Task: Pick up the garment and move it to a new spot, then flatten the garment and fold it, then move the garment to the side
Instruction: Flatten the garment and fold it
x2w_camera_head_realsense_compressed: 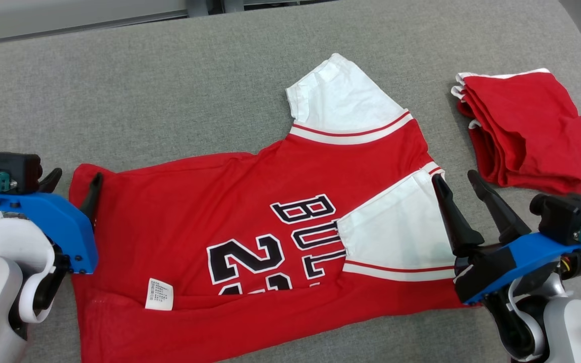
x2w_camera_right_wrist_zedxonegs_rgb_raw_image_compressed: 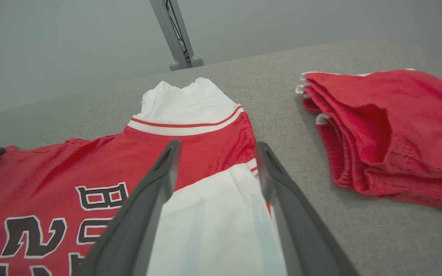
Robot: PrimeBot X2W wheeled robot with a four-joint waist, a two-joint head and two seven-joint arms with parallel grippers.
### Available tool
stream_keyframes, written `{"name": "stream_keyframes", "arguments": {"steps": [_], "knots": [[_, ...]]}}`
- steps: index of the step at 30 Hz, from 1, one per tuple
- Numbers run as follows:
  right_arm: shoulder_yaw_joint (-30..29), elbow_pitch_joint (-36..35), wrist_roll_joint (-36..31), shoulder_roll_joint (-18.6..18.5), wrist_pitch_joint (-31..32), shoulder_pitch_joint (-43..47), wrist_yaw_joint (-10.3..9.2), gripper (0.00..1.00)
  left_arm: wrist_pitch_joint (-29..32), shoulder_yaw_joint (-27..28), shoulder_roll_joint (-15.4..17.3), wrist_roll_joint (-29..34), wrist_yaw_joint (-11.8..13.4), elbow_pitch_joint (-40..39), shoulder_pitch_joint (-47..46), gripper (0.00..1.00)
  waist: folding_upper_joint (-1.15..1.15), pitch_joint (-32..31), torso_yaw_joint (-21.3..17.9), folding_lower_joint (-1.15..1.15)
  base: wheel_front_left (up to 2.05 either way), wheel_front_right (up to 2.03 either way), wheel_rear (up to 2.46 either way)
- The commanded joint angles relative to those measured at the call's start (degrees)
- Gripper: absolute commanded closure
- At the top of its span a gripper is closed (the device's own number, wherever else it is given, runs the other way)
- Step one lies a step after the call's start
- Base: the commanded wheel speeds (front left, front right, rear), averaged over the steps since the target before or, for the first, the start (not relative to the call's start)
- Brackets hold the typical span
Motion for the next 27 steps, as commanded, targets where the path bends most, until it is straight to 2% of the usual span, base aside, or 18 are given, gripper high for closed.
{"name": "stream_keyframes", "arguments": {"steps": [1, 4, 5, 6, 7, 8, 9, 10, 15, 21, 27], "knots": [[0.4, 0.5, -0.3, -0.1, -0.5, -1.3, 0.01, 0.0, 1.0, -0.7, -0.4, 0.6, -0.6, 1.6, -1.6, 0.0, 0.0, 0.3, -0.1, -0.01, 0.0, 0.0, 0.0], [1.1, 0.8, -0.2, -0.1, -0.6, -2.0, 0.01, 0.0, 2.2, -2.1, -0.4, 1.1, -1.9, 3.2, -3.0, 0.0, 0.0, 0.8, -0.3, -0.01, 0.0, 0.0, 0.0], [1.2, 0.9, -0.2, -0.1, -0.6, -2.3, 0.01, 0.0, 2.5, -2.5, -0.7, 1.1, -2.1, 3.6, -3.3, 0.09, 0.0, 1.0, -0.3, -0.01, 0.0, 0.0, 0.0], [1.2, 1.0, -0.4, -0.1, -0.6, -2.6, 0.01, 0.0, 2.7, -2.9, -0.8, 1.2, -2.5, 3.8, -3.6, 0.34, 0.0, 1.1, -0.2, -0.01, 0.0, 0.0, 0.0], [1.2, 1.2, -0.5, -0.1, -0.5, -2.9, 0.01, 0.0, 2.8, -3.3, -1.0, 1.5, -2.7, 4.2, -3.8, 0.51, 0.0, 1.3, -0.2, -0.01, 0.0, 0.0, 0.0], [1.2, 1.3, -1.0, -0.1, -0.5, -3.3, 0.01, 0.0, 2.7, -3.6, -1.3, 1.7, -2.8, 4.6, -4.1, 0.63, 0.0, 1.4, -0.1, -0.01, 0.0, 0.0, 0.0], [1.2, 1.5, -1.4, -0.1, -0.4, -3.8, 0.01, 0.0, 2.4, -3.7, -1.5, 1.8, -2.8, 5.0, -4.4, 0.87, 0.0, 1.5, -0.1, -0.01, 0.0, 0.0, 0.0], [1.2, 1.7, -1.5, -0.1, -0.3, -4.3, 0.01, 0.0, 2.1, -3.7, -1.6, 2.0, -2.9, 5.2, -4.7, 1.0, 0.0, 1.7, -0.1, -0.01, 0.0, 0.0, 0.0], [0.4, 3.6, -3.0, -0.1, 0.5, -9.6, 0.01, 0.0, -1.1, -2.5, -2.5, 1.7, -2.3, 5.2, -5.8, 1.0, 0.0, 2.4, 0.7, -0.01, 0.0, 0.0, 0.0], [-1.5, 9.2, -6.9, -0.6, 3.1, -18.8, 0.01, 0.0, -4.3, -1.0, -3.2, 1.4, -1.4, 3.3, -5.6, 1.0, 0.0, 3.0, 3.1, -0.01, 0.0, 0.0, 0.0], [-1.0, 20.3, -12.3, -2.8, 8.3, -31.5, 0.0, 0.0, -5.9, -1.8, -5.3, 1.7, -1.8, 0.9, -6.7, 1.0, 0.0, 4.9, 7.4, -0.01, 0.0, 0.0, 0.0]]}}
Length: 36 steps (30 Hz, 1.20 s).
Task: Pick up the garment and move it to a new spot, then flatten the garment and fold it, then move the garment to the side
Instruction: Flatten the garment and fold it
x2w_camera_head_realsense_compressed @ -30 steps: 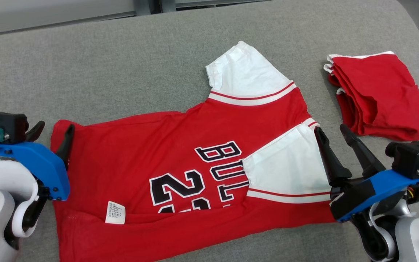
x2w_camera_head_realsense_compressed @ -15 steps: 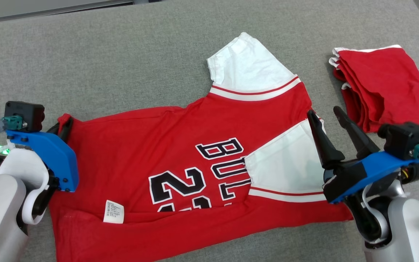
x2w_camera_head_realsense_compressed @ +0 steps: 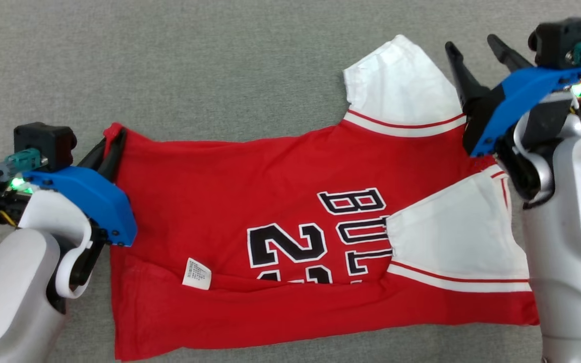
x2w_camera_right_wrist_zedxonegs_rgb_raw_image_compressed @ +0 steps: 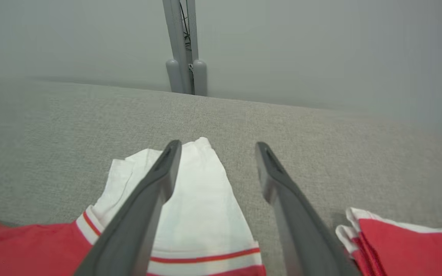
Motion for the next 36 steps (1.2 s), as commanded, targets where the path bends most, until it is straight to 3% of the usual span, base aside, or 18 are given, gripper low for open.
{"name": "stream_keyframes", "arguments": {"steps": [1, 8, 16, 17, 18, 20, 22, 29, 36], "knots": [[-0.8, 2.6, -0.1, 0.1, 1.0, -2.6, -0.01, 0.0, -0.5, 0.0, -0.7, 0.3, -0.3, -0.3, -1.9, 1.0, 0.0, 1.6, 2.0, -0.01, 0.0, 0.0, 0.0], [-8.1, 17.8, -5.8, 0.1, 4.1, -13.3, -0.01, 0.0, -2.1, -1.8, -4.6, 1.1, -1.0, -0.6, -5.5, 1.0, 0.0, 4.4, 7.1, -0.01, 0.0, 0.0, 0.0], [-13.8, 28.6, -12.5, 1.1, 3.5, -19.5, -0.01, 0.0, -4.0, -3.3, -7.6, 2.0, -1.8, 0.1, -7.8, 1.0, 0.0, 6.3, 10.0, -0.01, 0.0, 0.0, 0.0], [-14.1, 29.6, -13.0, 1.1, 3.6, -20.0, -0.01, 0.07, -4.2, -3.3, -7.7, 2.0, -1.7, 0.2, -8.0, 1.0, 0.0, 6.3, 10.0, -0.01, 0.0, 0.0, 0.0], [-14.4, 30.7, -13.4, 1.3, 3.6, -20.2, -0.01, 0.51, -4.3, -3.3, -7.8, 2.0, -1.8, 0.3, -8.1, 1.0, 0.0, 6.4, 10.0, -0.01, 0.0, 0.0, 0.0], [-15.1, 32.3, -13.5, 1.6, 3.1, -20.6, -0.01, 0.69, -4.6, -3.4, -7.8, 2.0, -1.9, 0.6, -8.2, 1.0, 0.0, 6.3, 9.9, -0.01, 0.0, 0.0, 0.0], [-15.8, 33.6, -13.2, 1.9, 2.0, -21.3, -0.01, 1.0, -4.8, -3.3, -7.6, 1.8, -2.0, 1.0, -8.1, 1.0, 0.0, 6.1, 9.6, -0.01, 0.0, 0.0, 0.0], [-16.8, 35.8, -10.6, 2.2, -5.7, -22.7, -0.01, 1.0, -5.6, -2.3, -7.8, 0.1, -2.3, 2.6, -7.6, 1.0, 0.0, 3.4, 8.0, -0.01, 0.0, 0.0, 0.0], [-9.0, 34.5, -2.2, 1.5, -11.1, -17.5, -0.01, 1.0, -6.7, -0.3, -7.6, -3.4, -2.3, 5.1, -4.0, 1.0, 0.0, -2.7, 5.5, -0.01, 0.0, 0.0, 0.0]]}}
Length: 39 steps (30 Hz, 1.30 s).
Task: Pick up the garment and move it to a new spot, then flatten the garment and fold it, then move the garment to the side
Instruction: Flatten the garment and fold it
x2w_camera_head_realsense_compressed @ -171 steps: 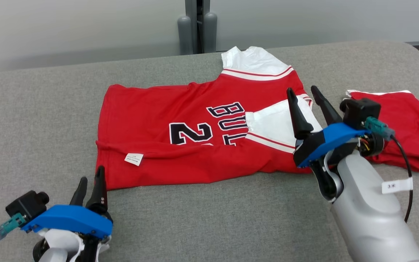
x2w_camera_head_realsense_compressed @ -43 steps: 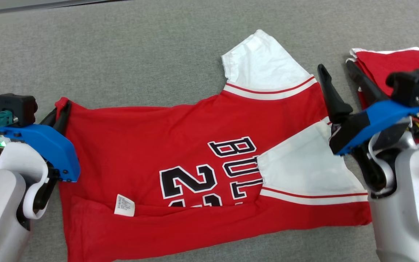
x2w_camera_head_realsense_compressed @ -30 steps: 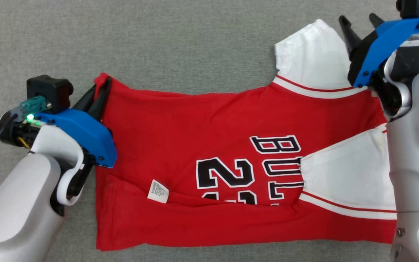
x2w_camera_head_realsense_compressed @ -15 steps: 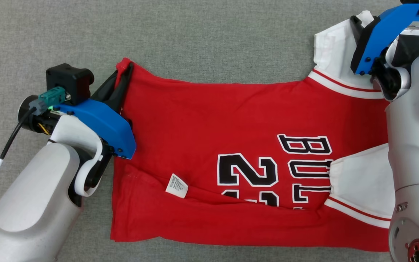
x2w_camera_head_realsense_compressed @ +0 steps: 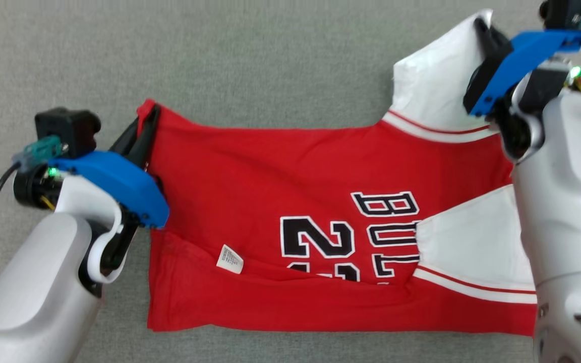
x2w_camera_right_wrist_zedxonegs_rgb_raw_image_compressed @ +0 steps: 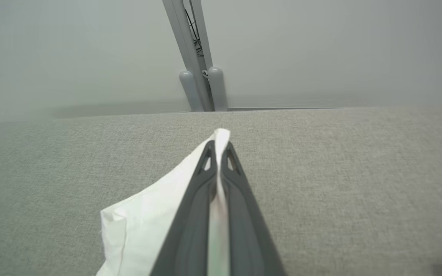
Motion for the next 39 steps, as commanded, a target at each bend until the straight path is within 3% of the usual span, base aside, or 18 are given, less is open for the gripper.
{"name": "stream_keyframes", "arguments": {"steps": [1, 8, 12, 15, 19, 25, 26, 27, 28, 29, 39], "knots": [[2.4, -1.6, 3.1, -0.6, -1.1, 3.5, 0.01, 1.0, -0.6, 0.7, 0.6, -0.8, 0.3, 0.4, 2.0, 1.0, 0.0, -3.1, -2.2, 0.0, 0.0, 0.0, 0.0], [12.1, -16.8, 18.0, -3.9, -2.6, 19.9, 0.01, 1.0, -3.2, 2.3, 0.9, -4.1, 1.4, -2.8, 10.7, 1.0, 0.0, -8.5, -4.7, 0.0, 0.0, 0.0, 0.0], [14.2, -28.1, 23.3, -6.2, -3.6, 31.9, 0.01, 1.0, -5.6, 3.4, 0.7, -6.2, 2.4, -6.8, 17.3, 1.0, 0.0, -10.8, -5.7, 0.0, 0.0, 0.0, 0.0], [13.1, -34.5, 24.2, -6.7, -4.5, 40.2, 0.01, 1.0, -7.6, 4.6, 0.8, -7.5, 3.9, -9.8, 22.4, 1.0, 0.0, -12.1, -6.1, 0.0, 0.0, 0.0, 0.0], [10.9, -40.1, 23.8, -4.7, -4.1, 48.9, 0.01, 1.0, -9.9, 6.9, 0.4, -10.1, 5.5, -12.4, 28.4, 1.0, 0.0, -13.5, -6.4, 0.0, 0.0, 0.0, 0.0], [8.9, -43.0, 22.3, -1.9, -3.6, 55.7, 0.01, 1.0, -11.8, 7.3, -0.2, -11.6, 6.5, -11.0, 33.9, 1.0, 0.0, -15.2, -7.1, 0.0, 0.0, 0.0, 0.0], [8.4, -43.1, 22.2, -1.5, -4.0, 56.2, 0.01, 0.96, -12.0, 7.3, -0.5, -11.8, 6.5, -10.6, 34.4, 1.0, 0.0, -15.3, -7.2, 0.0, 0.0, 0.0, 0.0], [8.1, -43.0, 21.9, -1.2, -4.3, 56.6, 0.01, 0.76, -12.3, 7.2, -0.8, -11.9, 6.4, -10.2, 34.9, 0.65, 0.0, -15.5, -7.2, 0.0, 0.0, 0.0, 0.0], [8.0, -42.8, 21.5, -0.9, -4.6, 57.1, 0.01, 0.53, -12.4, 6.9, -0.9, -11.7, 6.4, -9.7, 35.4, 0.06, 0.0, -15.6, -7.3, 0.0, 0.0, 0.0, 0.0], [7.7, -42.6, 21.2, -0.8, -5.1, 57.5, 0.01, 0.0, -12.5, 6.7, -1.1, -11.6, 6.6, -9.2, 35.7, 0.0, 0.0, -15.8, -7.3, 0.0, 0.0, 0.0, 0.0], [3.0, -42.2, 18.6, 0.3, -7.9, 61.0, 0.01, 0.0, -19.1, 9.1, -1.3, -9.0, 9.5, -8.3, 37.8, 0.0, 0.0, -17.5, -6.7, 0.0, 0.0, 0.0, 0.0]]}}
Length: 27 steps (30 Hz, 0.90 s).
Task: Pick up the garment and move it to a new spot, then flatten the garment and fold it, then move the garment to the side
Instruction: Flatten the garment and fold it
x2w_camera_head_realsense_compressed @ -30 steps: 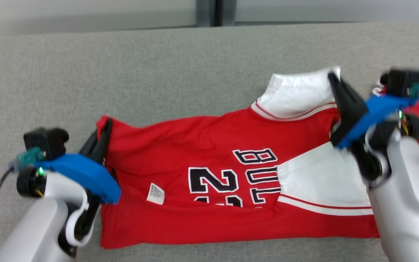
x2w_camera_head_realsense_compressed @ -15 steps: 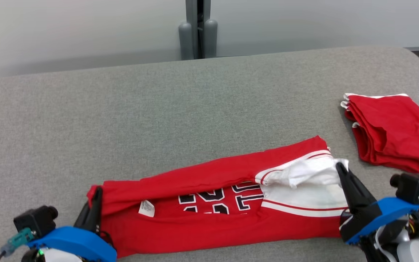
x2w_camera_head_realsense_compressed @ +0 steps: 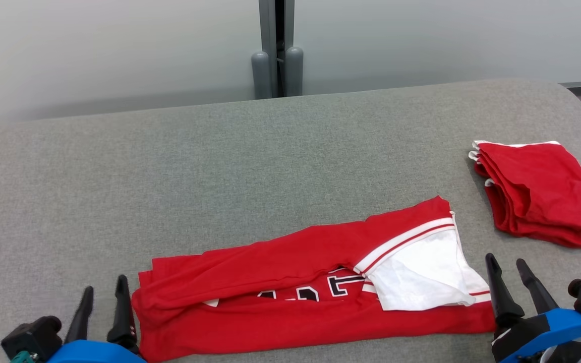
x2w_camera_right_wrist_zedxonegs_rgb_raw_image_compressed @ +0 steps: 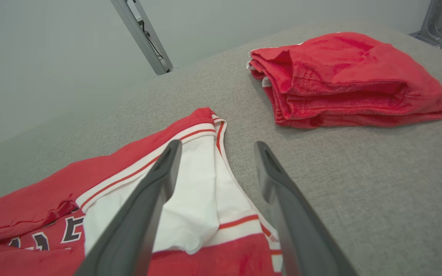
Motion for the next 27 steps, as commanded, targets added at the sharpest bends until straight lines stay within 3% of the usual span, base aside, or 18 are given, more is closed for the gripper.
{"name": "stream_keyframes", "arguments": {"steps": [1, 7, 11, 26, 27], "knots": [[-0.5, -0.1, -0.8, 0.2, -0.4, 0.8, 0.01, 0.0, -0.9, 0.6, 0.3, 0.9, 0.6, -0.5, 0.3, 0.0, 0.0, -0.2, 0.1, 0.01, 0.0, 0.0, 0.0], [-0.9, 0.6, -6.1, 0.1, 1.1, -1.4, 0.01, 0.0, -3.0, 1.8, 0.1, 4.4, 2.2, -1.7, 0.4, 0.0, 0.0, -0.7, 1.0, 0.01, 0.0, 0.0, 0.0], [0.2, 5.4, -10.8, -2.2, 4.5, -5.2, 0.01, 0.0, -3.2, 1.4, 0.0, 5.7, 2.5, -2.3, -0.4, 0.0, 0.0, -0.1, 2.3, 0.01, 0.0, 0.0, 0.0], [3.8, 24.2, -8.5, -3.9, 12.4, -13.5, 0.04, 0.0, -1.8, 0.7, 1.0, 7.1, 4.6, -5.9, -0.9, 0.0, 0.0, 1.2, 6.4, 0.01, 0.0, 0.0, 0.0], [4.9, 24.8, -8.3, -3.7, 13.0, -13.5, 0.08, 0.09, -1.8, 0.7, 1.0, 7.0, 4.6, -6.0, -0.8, 0.0, 0.0, 1.2, 6.4, 0.01, 0.0, 0.0, 0.0]]}}
